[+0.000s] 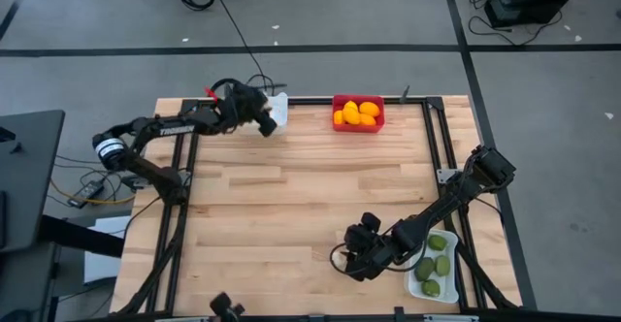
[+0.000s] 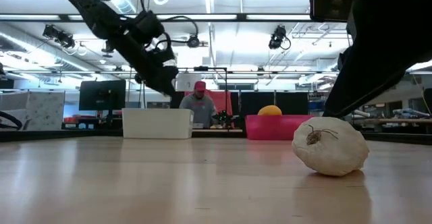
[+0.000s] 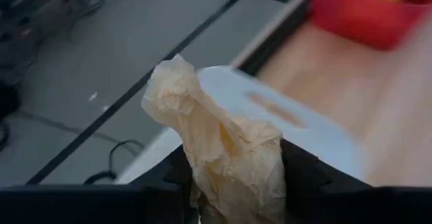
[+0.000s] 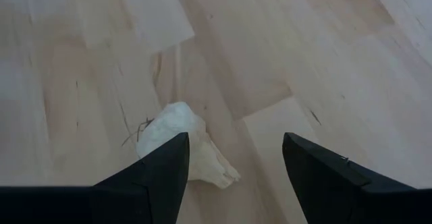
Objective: Sort produce into baskets
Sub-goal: Put the white garlic into the top white bin
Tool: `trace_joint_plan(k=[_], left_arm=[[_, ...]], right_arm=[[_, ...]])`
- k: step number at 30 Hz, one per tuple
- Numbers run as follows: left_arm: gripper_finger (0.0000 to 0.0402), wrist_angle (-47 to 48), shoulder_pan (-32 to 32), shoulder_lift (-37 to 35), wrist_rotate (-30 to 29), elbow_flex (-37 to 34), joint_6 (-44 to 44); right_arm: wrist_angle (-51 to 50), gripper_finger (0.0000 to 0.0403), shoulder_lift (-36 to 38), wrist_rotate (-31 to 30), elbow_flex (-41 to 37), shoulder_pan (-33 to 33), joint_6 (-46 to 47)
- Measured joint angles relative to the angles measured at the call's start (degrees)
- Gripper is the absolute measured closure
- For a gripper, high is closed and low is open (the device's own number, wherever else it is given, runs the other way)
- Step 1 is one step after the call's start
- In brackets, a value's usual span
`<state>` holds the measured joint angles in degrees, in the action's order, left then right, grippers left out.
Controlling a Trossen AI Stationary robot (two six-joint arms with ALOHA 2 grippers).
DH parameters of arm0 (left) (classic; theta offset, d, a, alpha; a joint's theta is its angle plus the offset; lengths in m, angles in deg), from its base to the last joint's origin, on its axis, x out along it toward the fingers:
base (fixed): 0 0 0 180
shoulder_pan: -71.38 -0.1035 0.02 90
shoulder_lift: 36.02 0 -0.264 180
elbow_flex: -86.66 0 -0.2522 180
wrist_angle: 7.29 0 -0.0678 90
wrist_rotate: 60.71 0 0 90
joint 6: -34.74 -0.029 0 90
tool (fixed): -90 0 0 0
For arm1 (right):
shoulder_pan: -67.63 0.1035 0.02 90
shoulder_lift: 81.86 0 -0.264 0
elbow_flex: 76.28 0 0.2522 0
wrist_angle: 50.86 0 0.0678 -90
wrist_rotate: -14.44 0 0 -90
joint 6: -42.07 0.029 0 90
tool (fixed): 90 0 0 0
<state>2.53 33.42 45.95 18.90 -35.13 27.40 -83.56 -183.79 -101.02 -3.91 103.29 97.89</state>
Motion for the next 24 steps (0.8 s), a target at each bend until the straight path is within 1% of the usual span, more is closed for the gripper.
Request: trace_joint_plan(k=[2,4,6,10,11,13,16,18,21,24], left_arm=[[0.0245,0.1,-2.5,0.0,0.4,0.0,0.1],[0.0219,0.8,-4.1,0.1,3.1,0.0,1.7],[0.0185,1.6,-5.2,0.1,5.2,0.0,3.6],[0.0114,2.6,-5.6,0.1,5.2,0.0,6.4],[0.01,2.9,-5.4,0.1,6.2,0.0,6.3],[0.008,3.3,-4.1,-0.5,11.5,0.0,6.9],[0.0067,1.9,1.6,-0.7,21.7,0.0,6.3],[0.0067,1.6,7.3,-0.7,25.2,0.0,4.8],[0.0072,1.7,17.6,-0.6,25.7,0.0,3.1],[0.0073,-0.2,28.8,0.6,24.9,0.0,3.0]], right_arm=[[0.0,0.0155,0.0,0.1,0.0,0.0,-0.3],[-0.3,0.0155,0.0,0.7,0.0,0.0,-0.4],[-0.4,0.0155,0.0,1.1,0.0,-0.1,-0.5],[-0.4,0.0155,0.0,1.1,0.0,-0.1,-0.5],[-0.4,0.0155,0.0,1.1,0.0,-0.1,-0.5],[-0.1,0.0155,0.0,1.8,0.0,-0.1,-1.0],[2.1,0.0155,0.0,3.3,0.0,0.3,-3.7],[4.0,0.0155,0.0,3.0,0.0,0.8,-5.3],[7.0,0.0156,0.2,1.2,0.0,1.3,-6.4],[8.2,0.0156,0.3,1.5,0.0,1.6,-7.2]])
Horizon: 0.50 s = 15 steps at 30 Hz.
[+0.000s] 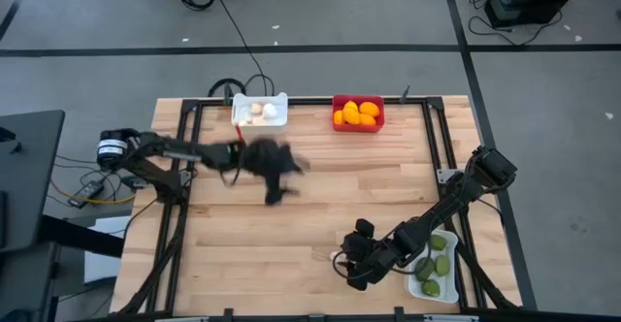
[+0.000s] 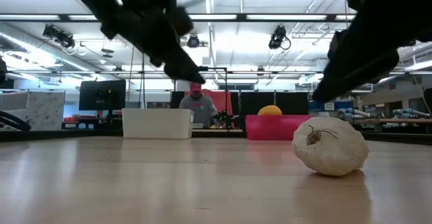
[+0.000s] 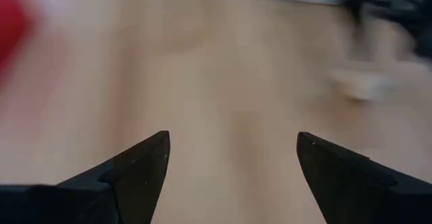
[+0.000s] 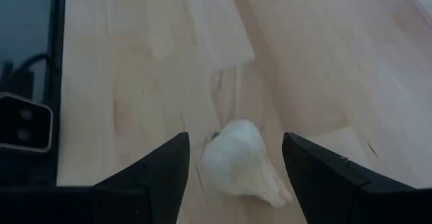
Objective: Sort produce into baskets
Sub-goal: Put the white garlic into the top white bin
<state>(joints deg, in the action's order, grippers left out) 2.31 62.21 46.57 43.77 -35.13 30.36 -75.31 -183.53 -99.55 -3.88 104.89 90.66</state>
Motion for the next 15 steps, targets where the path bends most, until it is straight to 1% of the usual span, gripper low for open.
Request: trace_joint_plan(k=[1,3,5,7,10,12,15], left_arm=[[0.0073,-1.4,3.5,0.6,-1.1,0.0,0.0],[0.0073,-5.5,9.9,2.3,-5.8,0.0,0.6],[0.0073,-10.7,15.3,4.7,-11.5,0.0,2.2],[0.0073,-16.0,19.5,7.3,-14.2,0.0,3.1],[0.0073,-24.5,24.0,12.0,-16.7,0.0,4.7],[0.0073,-30.2,25.6,15.4,-17.8,0.0,6.3],[0.0073,-37.8,27.2,20.5,-17.9,0.0,8.3]], right_arm=[[-0.1,0.0156,-0.2,0.4,0.0,0.1,0.0],[-0.5,0.0156,-0.4,1.4,0.0,0.6,0.3],[-2.0,0.0156,-0.5,1.8,0.0,0.8,1.3],[-3.4,0.0156,-0.5,1.8,0.0,1.1,3.1],[-3.6,0.0156,-0.5,2.4,0.0,2.0,3.7],[-3.5,0.0156,-0.5,2.6,0.0,2.6,4.1],[-2.3,0.0156,-0.5,2.5,0.0,3.3,4.1]])
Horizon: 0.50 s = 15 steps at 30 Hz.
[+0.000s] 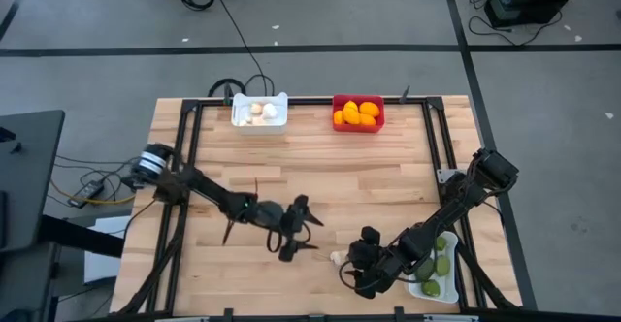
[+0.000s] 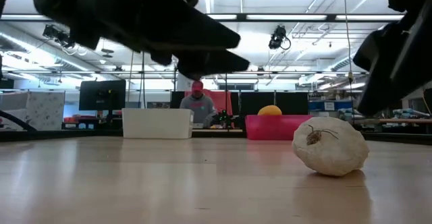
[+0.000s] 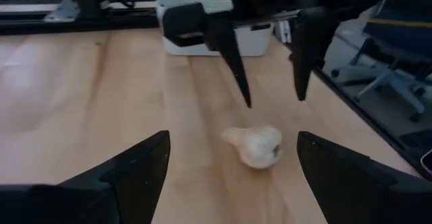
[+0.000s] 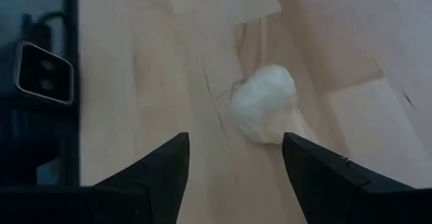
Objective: Sort produce into baskets
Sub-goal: Put the white garlic into the top white bin
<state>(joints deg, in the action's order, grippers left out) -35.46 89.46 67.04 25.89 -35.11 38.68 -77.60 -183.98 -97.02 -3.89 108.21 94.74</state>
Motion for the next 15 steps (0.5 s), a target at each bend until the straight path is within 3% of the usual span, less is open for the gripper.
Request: trace_joint_plan(k=[7,15], left_arm=[[0.0073,-15.6,2.4,11.3,0.1,0.5,0.8],[0.0074,-13.8,2.7,20.4,1.4,10.1,-0.6]], right_arm=[[0.0,0.0156,0.0,-2.1,0.0,0.7,-0.3],[0.4,0.0156,0.0,-6.0,0.0,0.6,-4.6]])
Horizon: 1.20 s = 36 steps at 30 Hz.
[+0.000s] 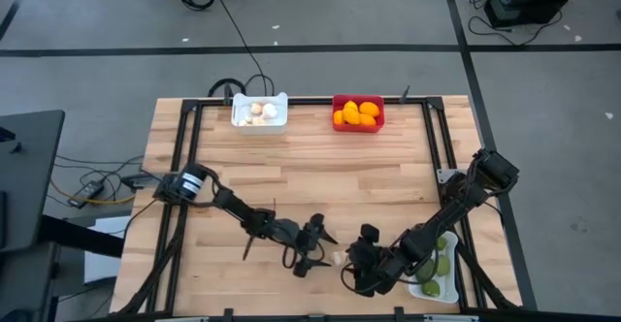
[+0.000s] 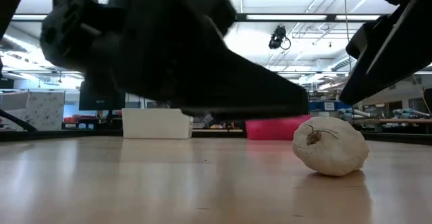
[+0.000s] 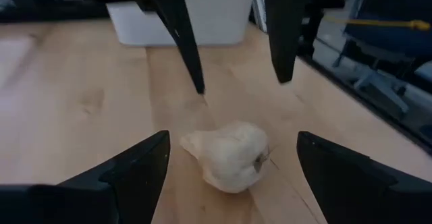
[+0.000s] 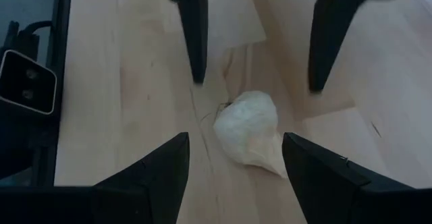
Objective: Sort produce into baskets
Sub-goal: Put the white garlic into the top white bin
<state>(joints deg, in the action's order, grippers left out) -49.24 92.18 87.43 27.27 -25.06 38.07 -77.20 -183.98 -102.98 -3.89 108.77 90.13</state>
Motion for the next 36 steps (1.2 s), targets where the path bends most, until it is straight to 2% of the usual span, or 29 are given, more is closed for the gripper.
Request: trace_joint_plan(k=[6,12,14,17,24,27,29,33,36], left_arm=[[0.0074,7.9,0.0,2.6,1.3,6.0,-0.2],[0.0078,10.7,-0.1,2.6,1.0,7.0,-0.2],[0.0089,10.9,-0.1,2.6,-1.2,7.0,-0.2],[0.0126,11.4,-0.6,2.6,-2.8,7.0,0.1],[0.0278,11.7,-1.5,2.5,-1.7,7.0,0.4],[0.0328,12.9,-3.0,0.6,-1.6,7.0,2.1],[0.0343,15.4,-4.7,-1.9,-1.6,7.0,2.9],[0.034,24.0,-9.1,-9.8,-1.8,5.1,-0.8],[0.033,28.6,-13.2,-16.9,-5.6,2.8,-5.2]], right_arm=[[0.0,0.0156,0.0,0.0,0.0,0.1,1.6],[-0.8,0.0156,0.0,-0.7,0.0,1.2,3.8],[-1.1,0.0156,0.0,-1.8,0.0,1.5,4.5],[-1.2,0.0156,0.0,-3.0,0.0,1.6,4.5],[-1.6,0.0156,0.0,-2.6,0.0,1.6,4.5],[-2.9,0.0156,0.0,-2.5,0.0,1.6,5.6],[-4.8,0.0156,0.0,-2.1,0.0,1.6,7.4],[-9.1,0.0156,0.0,-0.9,0.0,1.7,12.1],[-11.5,0.0156,0.0,-1.9,0.0,2.0,14.0]])
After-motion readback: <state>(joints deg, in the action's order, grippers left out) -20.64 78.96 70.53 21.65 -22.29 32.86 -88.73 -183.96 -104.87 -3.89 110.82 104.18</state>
